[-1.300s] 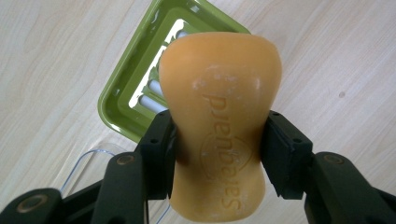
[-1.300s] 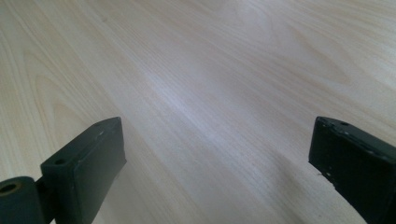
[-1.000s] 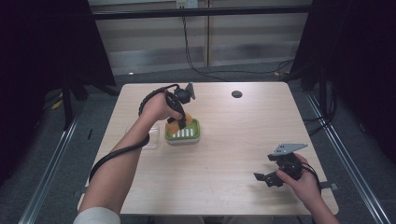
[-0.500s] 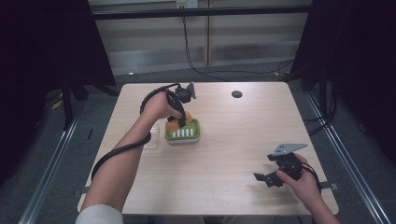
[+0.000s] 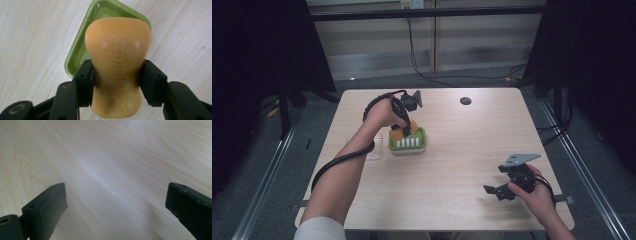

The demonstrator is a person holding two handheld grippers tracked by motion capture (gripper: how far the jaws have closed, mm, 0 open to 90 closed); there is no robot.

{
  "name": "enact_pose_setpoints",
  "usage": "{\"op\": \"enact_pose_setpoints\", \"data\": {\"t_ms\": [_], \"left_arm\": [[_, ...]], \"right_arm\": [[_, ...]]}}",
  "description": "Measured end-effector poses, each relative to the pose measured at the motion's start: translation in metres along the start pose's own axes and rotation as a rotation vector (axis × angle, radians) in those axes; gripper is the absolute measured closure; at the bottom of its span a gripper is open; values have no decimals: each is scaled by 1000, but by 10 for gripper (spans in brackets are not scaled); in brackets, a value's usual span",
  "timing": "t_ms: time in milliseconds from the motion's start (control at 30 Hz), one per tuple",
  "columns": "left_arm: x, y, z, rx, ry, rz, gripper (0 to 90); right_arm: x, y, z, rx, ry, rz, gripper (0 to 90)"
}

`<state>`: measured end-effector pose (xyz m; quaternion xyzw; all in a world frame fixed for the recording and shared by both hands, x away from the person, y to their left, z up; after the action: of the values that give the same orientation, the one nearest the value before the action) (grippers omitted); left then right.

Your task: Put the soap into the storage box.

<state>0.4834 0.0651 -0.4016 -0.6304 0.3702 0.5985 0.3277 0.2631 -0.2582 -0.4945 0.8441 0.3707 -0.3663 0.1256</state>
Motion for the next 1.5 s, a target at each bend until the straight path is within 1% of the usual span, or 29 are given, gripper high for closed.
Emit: {"op": "enact_pose_setpoints", "data": {"t_ms": [67, 167, 233, 333, 367, 400, 433, 500, 533, 600, 667, 700, 767, 800, 833, 900, 1000, 1033, 1100, 1133, 1167, 1200, 1233, 1267, 1300, 1367, 1467, 1500], "left_arm": [[1, 0, 1, 2, 0, 1, 499], [2, -2, 0, 17, 6, -8, 499], [3, -3, 0, 28, 2, -8, 499], [5, -3, 0, 29, 3, -12, 499], [5, -4, -1, 44, -7, -7, 499], [6, -3, -1, 34, 7, -6, 499], [6, -3, -1, 34, 7, -6, 498], [7, -3, -2, 47, 7, -12, 498], [7, -4, -2, 56, -2, -8, 499], [9, -4, -3, 64, 7, -15, 499], [10, -4, -3, 50, 16, -11, 498], [10, -4, -3, 70, 9, -20, 498], [9, -5, -4, 82, 6, -21, 498], [9, -5, -4, 82, 6, -21, 499], [10, -5, -4, 82, 18, -27, 499], [10, -5, -4, 85, 12, -25, 498], [11, -5, -4, 89, 16, -28, 498], [12, -6, -4, 101, 13, -33, 498], [14, -7, -4, 88, 15, -26, 498], [14, -7, -4, 88, 15, -26, 498], [15, -8, -4, 112, 9, -29, 498], [15, -8, -4, 112, 9, -29, 498], [17, -7, -4, 99, 20, -29, 498], [17, -7, -4, 99, 20, -29, 498], [18, -7, -4, 109, 19, -37, 498], [19, -7, -4, 114, 15, -40, 498], [21, -7, -5, 119, 12, -33, 498], [23, -7, -6, 133, 6, -37, 498]], "right_arm": [[0, 0, 0, 2, -2, 0, 32], [1, 0, 0, -1, -1, 1, 33], [1, 0, 0, -5, 1, 3, 32], [1, 0, 0, -4, 3, 4, 33], [1, 0, 0, -3, 0, 0, 33], [1, 0, 0, -5, -1, 0, 33], [1, 0, 0, -5, -1, 0, 33], [2, 0, 1, -6, 0, -1, 32], [2, 0, 1, -6, 0, 0, 32], [2, 0, 0, -4, 1, -1, 33], [1, 0, 0, -1, 2, -1, 33], [1, 1, 1, 2, 4, -6, 33], [1, 0, 1, 4, 0, -6, 33], [1, 1, 1, -2, -2, -1, 32], [1, 1, 1, 0, -3, 3, 33], [2, 0, 1, 0, -1, -6, 33], [2, 0, 0, -6, -1, -3, 33], [2, 0, 0, -5, 0, -3, 33], [2, 0, 1, -2, -2, -3, 33], [2, 0, 1, -2, -2, -3, 33], [2, 0, 1, -9, -1, -2, 33], [2, 0, 1, -9, -1, -2, 33], [1, 0, 1, -4, 2, -3, 33], [1, 0, 0, -3, 3, -3, 33], [1, 0, 0, -4, 1, 0, 33], [1, 0, 0, -6, 1, 2, 33], [1, 0, 1, -6, 1, 0, 33], [1, 0, 0, -6, 3, -2, 33]]}}
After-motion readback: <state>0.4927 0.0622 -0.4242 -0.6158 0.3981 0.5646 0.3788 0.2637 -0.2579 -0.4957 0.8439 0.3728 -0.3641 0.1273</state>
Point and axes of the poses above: each handheld gripper's, and its own axes: x roughly forward along the jaws, z roughly out of its underside, y roughly to its right, the point moved 2 cm from there along x, roughly forward along the jaws, and after that the axes turned 6 degrees about -x, right-handed, at the moved point
